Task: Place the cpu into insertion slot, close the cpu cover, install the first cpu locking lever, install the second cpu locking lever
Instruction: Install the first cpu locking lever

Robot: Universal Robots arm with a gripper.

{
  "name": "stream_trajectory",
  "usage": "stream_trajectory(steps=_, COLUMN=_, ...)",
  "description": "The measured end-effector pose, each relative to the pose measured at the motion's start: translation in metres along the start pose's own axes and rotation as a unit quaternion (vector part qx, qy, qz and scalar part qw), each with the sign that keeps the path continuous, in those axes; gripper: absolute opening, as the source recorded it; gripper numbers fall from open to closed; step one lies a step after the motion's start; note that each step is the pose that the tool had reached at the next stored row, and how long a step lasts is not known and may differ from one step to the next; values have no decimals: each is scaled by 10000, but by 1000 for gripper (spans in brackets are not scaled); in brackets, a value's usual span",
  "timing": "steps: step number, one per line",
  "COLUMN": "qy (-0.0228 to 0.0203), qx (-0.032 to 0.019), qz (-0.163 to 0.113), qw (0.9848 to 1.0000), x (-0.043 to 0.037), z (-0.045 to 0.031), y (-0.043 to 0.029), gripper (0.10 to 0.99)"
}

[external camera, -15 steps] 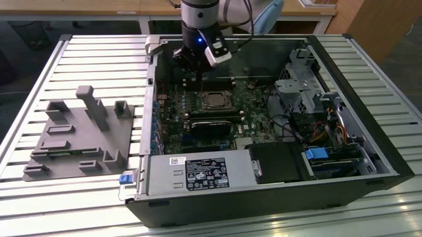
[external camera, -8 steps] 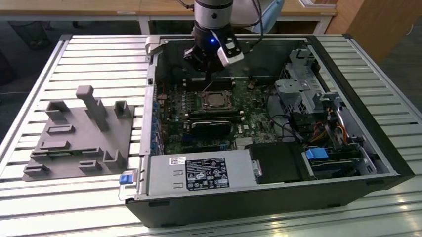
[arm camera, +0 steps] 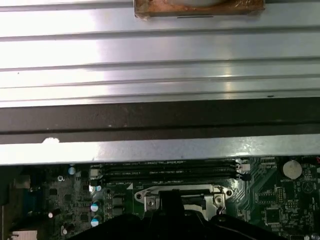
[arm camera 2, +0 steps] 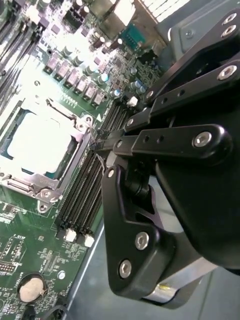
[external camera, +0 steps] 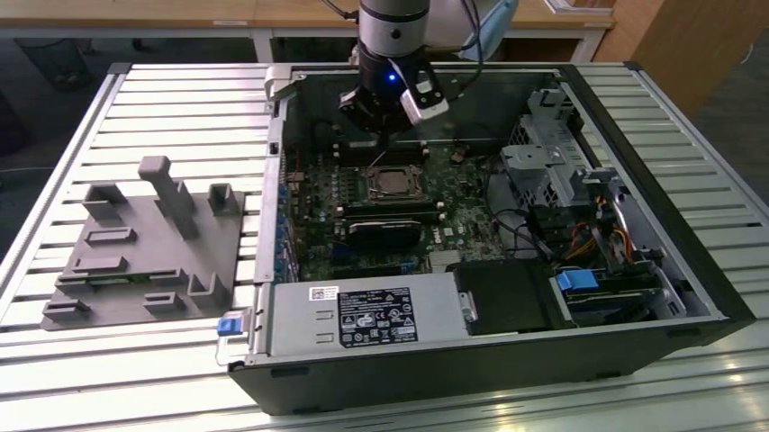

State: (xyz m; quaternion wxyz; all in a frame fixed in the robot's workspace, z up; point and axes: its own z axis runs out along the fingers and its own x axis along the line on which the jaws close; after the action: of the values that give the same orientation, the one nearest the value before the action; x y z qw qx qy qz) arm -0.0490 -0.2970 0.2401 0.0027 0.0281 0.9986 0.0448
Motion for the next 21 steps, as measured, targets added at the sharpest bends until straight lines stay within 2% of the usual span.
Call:
stream_trajectory(steps=2, qy=-13, qx=0, qz=-22, qw=10000, x=1, z=15, y=13, gripper=106)
stream_trajectory(steps=7, qy=-14, qx=-1, qz=-28, qw=10000, x=-10, z=47, y=46, gripper=106)
stream_trajectory(steps=21, qy=-11, qx=0, qz=-67, qw=10000, x=-124, z=161, y=61, gripper=106)
